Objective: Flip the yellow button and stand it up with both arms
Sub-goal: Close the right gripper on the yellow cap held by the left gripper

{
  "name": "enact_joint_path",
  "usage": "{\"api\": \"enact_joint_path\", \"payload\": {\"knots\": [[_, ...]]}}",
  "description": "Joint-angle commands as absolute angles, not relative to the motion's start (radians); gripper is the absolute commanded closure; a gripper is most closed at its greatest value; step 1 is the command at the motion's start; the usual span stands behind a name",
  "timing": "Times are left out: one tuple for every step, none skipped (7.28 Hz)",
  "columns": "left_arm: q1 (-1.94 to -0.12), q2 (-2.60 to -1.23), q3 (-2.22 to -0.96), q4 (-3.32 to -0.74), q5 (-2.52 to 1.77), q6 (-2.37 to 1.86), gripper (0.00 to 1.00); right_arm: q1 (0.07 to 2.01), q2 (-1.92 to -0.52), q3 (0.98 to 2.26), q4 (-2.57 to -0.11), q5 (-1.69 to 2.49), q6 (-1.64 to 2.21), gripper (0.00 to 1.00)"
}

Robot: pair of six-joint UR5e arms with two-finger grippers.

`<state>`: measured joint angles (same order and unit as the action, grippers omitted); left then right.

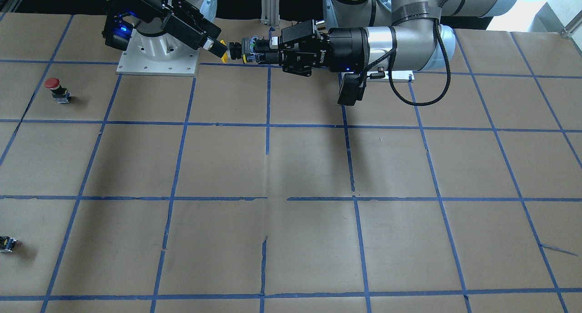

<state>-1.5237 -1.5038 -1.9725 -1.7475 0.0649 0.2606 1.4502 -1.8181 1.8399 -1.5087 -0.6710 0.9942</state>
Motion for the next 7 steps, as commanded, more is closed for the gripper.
{"api": "enact_joint_path", "payload": {"knots": [[-1.523, -1.502, -1.974, -1.749, 0.063, 0.262, 0.71, 1.451, -1.809, 1.841, -1.516, -0.593, 1.026, 0.00], [-1.525, -1.500, -1.977, -1.747, 0.063, 0.264, 0.71, 1.451, -1.809, 1.841, -1.514, -0.592, 1.026, 0.00], [-1.525, -1.500, -1.979, -1.747, 0.063, 0.264, 0.71, 1.451, -1.807, 1.847, -1.511, -0.595, 1.022, 0.00], [-1.525, -1.500, -1.977, -1.746, 0.063, 0.264, 0.71, 1.451, -1.809, 1.858, -1.514, -0.597, 1.025, 0.03], [-1.525, -1.500, -1.979, -1.746, 0.063, 0.264, 0.71, 1.451, -1.810, 1.858, -1.516, -0.595, 1.026, 0.13], [-1.525, -1.497, -1.979, -1.746, 0.061, 0.264, 0.71, 1.451, -1.812, 1.858, -1.514, -0.594, 1.028, 0.30], [-1.525, -1.494, -1.980, -1.746, 0.063, 0.265, 0.71, 1.451, -1.812, 1.858, -1.514, -0.595, 1.028, 0.44]]}}
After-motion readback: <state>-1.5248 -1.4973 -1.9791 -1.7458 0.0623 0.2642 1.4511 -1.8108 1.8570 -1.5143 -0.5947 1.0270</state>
